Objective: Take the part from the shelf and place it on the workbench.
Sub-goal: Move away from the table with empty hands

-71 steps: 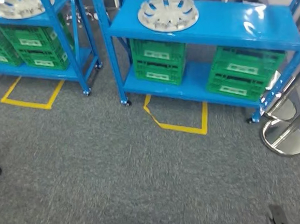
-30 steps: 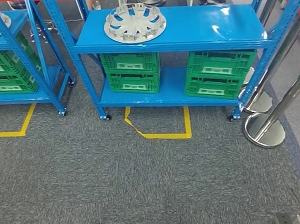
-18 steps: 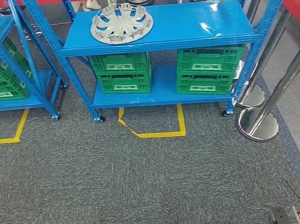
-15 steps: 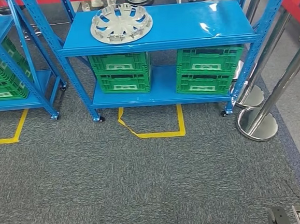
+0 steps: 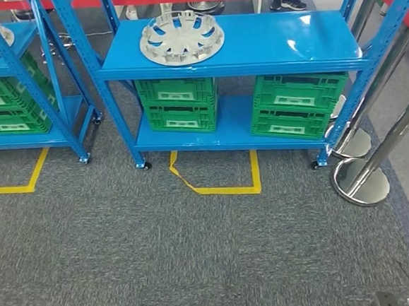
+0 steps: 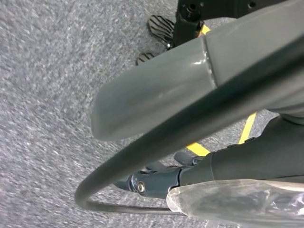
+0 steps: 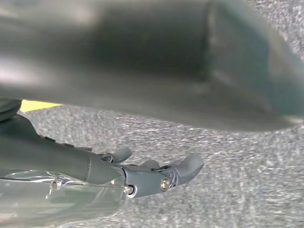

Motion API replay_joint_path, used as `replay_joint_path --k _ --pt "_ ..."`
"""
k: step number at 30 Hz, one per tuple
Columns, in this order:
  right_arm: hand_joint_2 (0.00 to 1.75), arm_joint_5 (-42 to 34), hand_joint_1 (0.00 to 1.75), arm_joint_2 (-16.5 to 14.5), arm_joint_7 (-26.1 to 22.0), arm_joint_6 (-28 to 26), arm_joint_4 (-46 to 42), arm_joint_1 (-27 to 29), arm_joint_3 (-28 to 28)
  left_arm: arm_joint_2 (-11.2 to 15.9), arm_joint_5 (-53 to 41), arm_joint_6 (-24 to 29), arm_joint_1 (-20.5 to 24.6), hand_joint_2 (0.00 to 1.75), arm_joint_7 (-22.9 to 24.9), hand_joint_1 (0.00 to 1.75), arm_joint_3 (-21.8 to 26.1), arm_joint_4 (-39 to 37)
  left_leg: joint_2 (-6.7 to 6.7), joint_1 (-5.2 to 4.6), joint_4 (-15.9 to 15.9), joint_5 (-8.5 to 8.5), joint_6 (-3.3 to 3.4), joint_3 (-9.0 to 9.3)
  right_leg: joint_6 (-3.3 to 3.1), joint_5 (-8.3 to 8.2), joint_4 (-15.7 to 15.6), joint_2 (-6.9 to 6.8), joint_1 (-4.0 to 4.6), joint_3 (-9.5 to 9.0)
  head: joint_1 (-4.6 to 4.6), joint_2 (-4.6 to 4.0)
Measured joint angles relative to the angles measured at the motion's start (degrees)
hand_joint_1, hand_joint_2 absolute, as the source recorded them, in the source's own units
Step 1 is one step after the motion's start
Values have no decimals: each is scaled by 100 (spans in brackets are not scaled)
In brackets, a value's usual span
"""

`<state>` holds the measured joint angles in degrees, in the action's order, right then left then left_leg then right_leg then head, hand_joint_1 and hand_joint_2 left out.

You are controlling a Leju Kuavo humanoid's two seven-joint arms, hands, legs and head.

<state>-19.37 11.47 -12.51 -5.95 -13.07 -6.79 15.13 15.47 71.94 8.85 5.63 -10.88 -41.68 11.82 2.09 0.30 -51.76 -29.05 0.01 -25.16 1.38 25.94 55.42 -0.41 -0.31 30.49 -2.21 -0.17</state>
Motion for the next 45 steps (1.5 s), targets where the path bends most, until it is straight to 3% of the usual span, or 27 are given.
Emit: replay_joint_path --k 3,5,6,8,9,10,11,13,15,18,20,21,23,24,25,26,28,29,31,34,36,39,40,41,43,45 --pt "0 -7 0 0 3 -4 2 -4 0 -9 -1 8 19 0 2 0 -1 1 1 0 -38 -35 -77 -28 -126 87 -92 28 18 -77 31 0" --pt "0 -16 0 3 2 -10 2 -3 0 -10 -2 9 30 0 2 0 -1 2 -69 15 -316 -185 -131 -146 -191 99 -134 44 6 -126 75 0" --pt "0 -19 0 5 1 -13 2 -8 0 -9 -3 10 33 0 2 0 -1 2 -115 23 -645 -318 -150 -323 -220 107 -149 50 0 -150 104 0" --pt "0 -20 0 11 -2 -12 2 -24 0 -9 -3 11 25 0 2 0 -1 2 -158 24 -1523 -583 -168 -869 -264 142 -151 67 9 -174 178 0" --pt "0 -20 0 11 -2 -10 2 -24 0 -13 -3 11 14 0 2 0 -1 2 -161 24 -1838 -615 -168 -1110 -277 164 -151 80 15 -195 211 0" --pt "0 -20 0 11 -2 -7 2 -22 0 -18 -3 14 1 0 2 0 -2 2 -161 23 -1936 -530 -159 -1252 -284 190 -151 96 21 -227 236 0" --pt "0 -20 0 11 -2 -4 2 -21 0 -20 -3 18 -10 0 2 0 -2 2 -162 20 -1778 -323 -138 -1264 -283 218 -152 113 25 -270 262 0" --pt "0 -21 0 11 -2 -1 2 -22 0 -7 -3 26 -19 0 2 0 -2 1 -173 -1 -988 212 -68 -1016 -269 282 -154 143 29 -350 306 0" --pt "0 -22 0 11 -3 1 2 -26 0 10 -4 28 -7 0 2 0 -2 2 -188 -37 -397 429 -13 -777 -228 349 -155 160 39 -364 334 0" --pt "0 -21 0 12 -4 2 1 -28 0 11 -4 28 11 0 2 0 -2 2 -184 -54 -259 371 40 -692 -145 417 -176 165 31 -384 342 0" --pt "0 -20 0 14 -5 1 1 -30 0 10 -3 32 6 0 2 0 -1 2 -172 -24 -184 364 89 -618 -89 541 4 140 25 -344 321 0" --pt "0 -21 0 15 -5 -2 1 -31 0 9 -3 33 5 0 2 0 -1 2 -164 -5 -152 354 114 -574 -60 680 281 125 20 -222 295 0" --pt "0 -21 0 15 -2 -7 2 -24 0 7 -3 35 2 0 2 0 0 2 -157 -5 -143 298 151 -506 -4 1017 1122 108 -5 232 221 0" --pt "0 -21 0 15 1 -8 2 -18 0 2 -3 35 -1 0 2 0 -1 2 -157 -4 -144 265 152 -467 21 1102 1474 105 -22 451 192 0" --pt "0 -21 0 15 3 -8 2 -12 0 -4 -3 35 -6 0 2 0 -1 2 -158 -1 -144 225 146 -419 45 1064 1630 101 -41 585 169 0" --pt "0 -20 0 16 4 -8 2 -9 0 -11 -3 35 -11 0 2 0 -1 2 -160 6 -146 180 132 -358 66 893 1537 94 -61 600 149 0" --pt "0 -20 0 16 5 -8 2 -7 0 -19 -3 36 -22 0 2 0 -1 2 -161 25 -150 73 81 -216 103 362 818 68 -99 359 101 0" --pt "0 -21 0 16 7 -8 4 -5 0 -18 -4 37 -23 0 2 0 -1 1 -164 24 -165 21 45 -163 107 182 462 57 -98 216 73 0" --pt "0 -22 0 13 10 -7 7 -13 1 -9 -5 40 -14 0 2 0 -2 0 -167 13 -192 -36 -15 -137 49 114 123 50 -81 49 50 0" --pt "0 -23 0 14 11 -7 5 -23 1 -8 -13 40 8 0 2 0 -2 1 -165 20 -234 -94 -89 -133 -79 177 57 73 -57 -21 114 0" --pt "0 -25 0 17 8 -8 4 -27 1 -7 -16 39 18 0 2 0 -2 2 -169 34 -612 -285 -143 -300 -155 206 10 76 -68 -95 172 0" --pt "0 -26 0 20 5 -8 4 -44 0 -9 -18 39 18 0 2 0 -2 2 -173 39 -1854 -663 -168 -1087 -227 261 -5 82 -58 -149 280 0" --pt "0 -26 0 20 6 -8 4 -42 0 -13 -18 39 10 0 2 0 -2 2 -173 39 -2082 -644 -163 -1292 -237 286 -5 89 -53 -174 308 0" --pt "0 -27 0 20 7 -8 4 -40 0 -17 -18 40 2 0 2 0 -2 2 -173 39 -2075 -502 -150 -1382 -239 315 -5 99 -50 -209 330 0" --pt "0 -33 0 20 6 -8 4 -36 0 -12 -16 41 -6 0 2 0 -2 1 -174 34 -1425 45 -103 -1229 -224 385 -6 119 -50 -296 377 0" --pt "0 -42 0 20 6 -6 3 -39 0 4 -13 43 -4 0 2 0 -2 1 -181 7 -716 367 -61 -966 -181 462 -8 131 -34 -320 410 0"
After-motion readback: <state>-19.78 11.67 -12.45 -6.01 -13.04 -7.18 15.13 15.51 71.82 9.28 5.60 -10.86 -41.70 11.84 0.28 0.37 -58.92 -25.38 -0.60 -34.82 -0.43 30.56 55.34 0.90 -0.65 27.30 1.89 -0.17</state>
